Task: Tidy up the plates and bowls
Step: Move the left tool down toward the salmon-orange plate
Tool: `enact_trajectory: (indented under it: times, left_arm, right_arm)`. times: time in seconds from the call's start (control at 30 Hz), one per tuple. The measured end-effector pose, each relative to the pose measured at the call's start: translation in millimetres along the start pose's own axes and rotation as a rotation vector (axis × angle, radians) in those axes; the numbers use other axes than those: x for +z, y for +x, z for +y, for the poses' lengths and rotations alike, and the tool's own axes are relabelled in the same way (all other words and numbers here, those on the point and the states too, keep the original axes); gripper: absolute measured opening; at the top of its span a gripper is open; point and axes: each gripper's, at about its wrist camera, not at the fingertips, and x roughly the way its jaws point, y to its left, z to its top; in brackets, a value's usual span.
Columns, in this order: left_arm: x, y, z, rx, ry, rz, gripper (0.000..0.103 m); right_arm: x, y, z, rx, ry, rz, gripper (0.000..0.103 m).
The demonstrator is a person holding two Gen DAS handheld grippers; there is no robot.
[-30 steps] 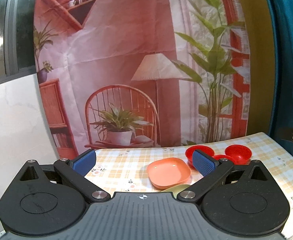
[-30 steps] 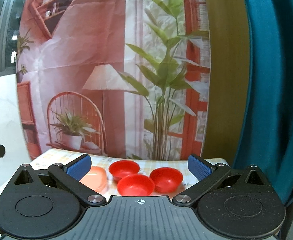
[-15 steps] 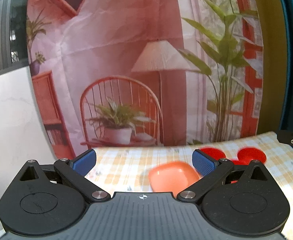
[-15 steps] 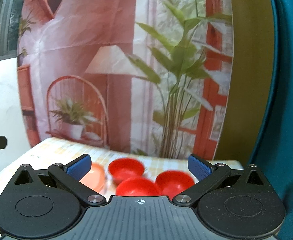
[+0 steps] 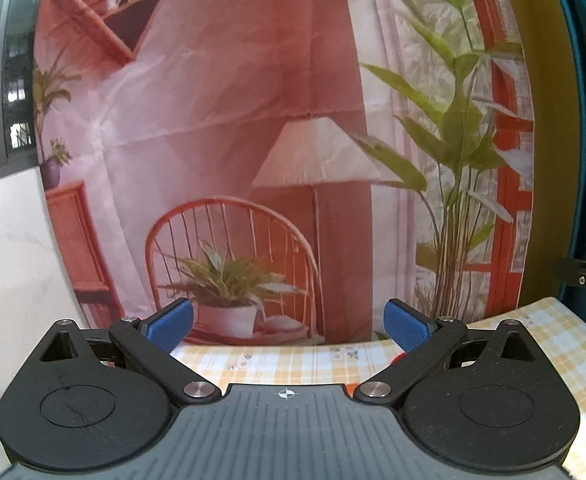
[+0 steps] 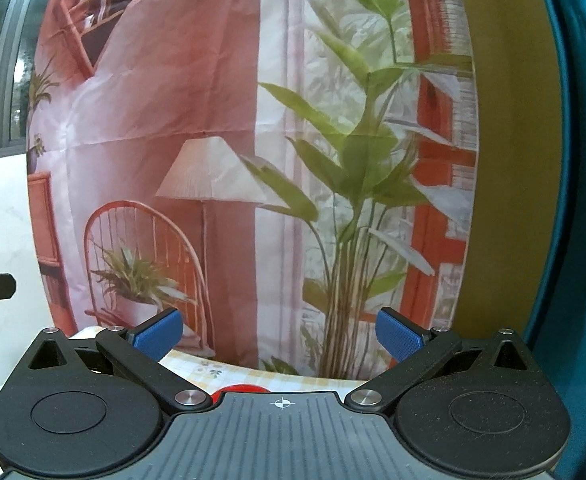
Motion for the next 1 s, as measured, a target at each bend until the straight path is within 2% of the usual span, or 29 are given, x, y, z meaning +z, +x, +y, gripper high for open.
enact_trajectory:
  times: [0.07,0.17,0.27,0.5,0.67,0.77,0.87,0.93,1.0]
  left_arm:
    - [-5,8,1,-0.015,-0.008,0.024,0.101]
    - [-11,23,3,-0.024,-0.001,0.071,0.092]
    - [-9,35,8,-0.025,0.001,0.093,0.089]
    - [19,47,26,-0.012,-0.017,0.045,0.086]
    - [33,55,36,0.0,-0.024,0.001,0.086]
    - [31,72,42,-0.006,-0.055,0.035,0.083]
    - [14,94,46,-0.015,-0.07,0.091,0.073]
    - [-2,108,50,-0.036,-0.094,0.134,0.059]
    - [-22,126,53,-0.06,-0.132,0.196,0.055]
  right_arm:
    - [-5,7,2,0.02,0.009,0.016,0.102]
    - [-11,20,7,0.076,0.013,0.054,0.101]
    - [-9,30,15,0.107,-0.008,0.065,0.095]
    - [12,53,27,0.169,0.019,0.041,0.091]
    - [19,79,41,0.182,0.016,0.046,0.084]
    - [14,97,51,0.194,0.021,0.072,0.075]
    - [0,115,62,0.204,0.017,0.115,0.066]
    - [-14,127,70,0.209,0.02,0.153,0.057]
    - [-31,142,76,0.223,0.036,0.21,0.049]
